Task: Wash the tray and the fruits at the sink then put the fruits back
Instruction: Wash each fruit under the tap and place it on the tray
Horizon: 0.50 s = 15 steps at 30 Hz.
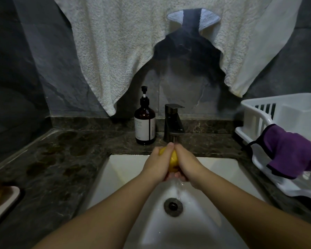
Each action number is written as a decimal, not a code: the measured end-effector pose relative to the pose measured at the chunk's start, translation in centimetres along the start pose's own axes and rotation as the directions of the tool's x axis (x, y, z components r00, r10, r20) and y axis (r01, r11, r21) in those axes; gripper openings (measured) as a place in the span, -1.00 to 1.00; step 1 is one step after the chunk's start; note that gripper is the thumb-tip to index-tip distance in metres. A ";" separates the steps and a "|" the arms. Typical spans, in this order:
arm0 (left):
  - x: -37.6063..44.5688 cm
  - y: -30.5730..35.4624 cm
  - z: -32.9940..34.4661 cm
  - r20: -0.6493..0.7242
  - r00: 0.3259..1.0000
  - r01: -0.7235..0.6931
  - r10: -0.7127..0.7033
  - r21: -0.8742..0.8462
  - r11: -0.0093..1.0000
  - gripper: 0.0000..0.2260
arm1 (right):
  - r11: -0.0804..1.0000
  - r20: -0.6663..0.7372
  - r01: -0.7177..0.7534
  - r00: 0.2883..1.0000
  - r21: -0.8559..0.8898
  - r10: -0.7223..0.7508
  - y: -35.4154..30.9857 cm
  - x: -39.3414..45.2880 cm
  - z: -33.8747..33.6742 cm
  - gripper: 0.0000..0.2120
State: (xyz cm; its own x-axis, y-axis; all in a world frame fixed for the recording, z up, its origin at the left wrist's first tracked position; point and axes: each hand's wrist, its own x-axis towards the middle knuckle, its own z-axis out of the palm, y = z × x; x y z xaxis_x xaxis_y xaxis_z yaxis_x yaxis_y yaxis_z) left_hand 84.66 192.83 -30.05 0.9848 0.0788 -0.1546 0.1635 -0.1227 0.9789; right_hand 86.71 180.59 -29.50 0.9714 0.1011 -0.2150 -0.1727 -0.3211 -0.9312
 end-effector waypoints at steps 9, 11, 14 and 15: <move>0.0 -0.2 0.0 0.035 0.998 0.050 -0.053 0.064 0.997 -0.31 | 0.994 -0.043 0.105 0.993 -0.044 -0.107 0.0 0.1 0.2 -0.58; 0.0 -0.2 -0.6 0.102 0.986 0.137 -0.130 -0.056 0.989 -0.32 | 0.948 -0.059 0.242 0.964 -0.208 -0.259 0.3 0.1 0.3 -0.64; 0.4 -0.1 -0.3 -0.028 1.000 0.013 -0.013 -0.004 1.000 -0.38 | 0.988 0.010 0.141 0.990 -0.067 -0.141 -0.2 -0.2 0.8 -0.65; 0.2 -0.1 -0.2 -0.035 0.999 0.019 -0.019 -0.003 1.000 -0.37 | 0.993 0.005 0.110 0.994 -0.050 -0.110 -0.4 -0.3 0.9 -0.63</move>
State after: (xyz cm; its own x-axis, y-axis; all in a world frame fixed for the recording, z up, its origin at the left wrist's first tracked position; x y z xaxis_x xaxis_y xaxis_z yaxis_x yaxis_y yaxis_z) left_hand 84.84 193.08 -30.12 0.9789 0.1155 -0.1686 0.1821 -0.1180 0.9762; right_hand 86.35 181.50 -29.33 0.9837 0.1403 -0.1126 -0.0563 -0.3548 -0.9332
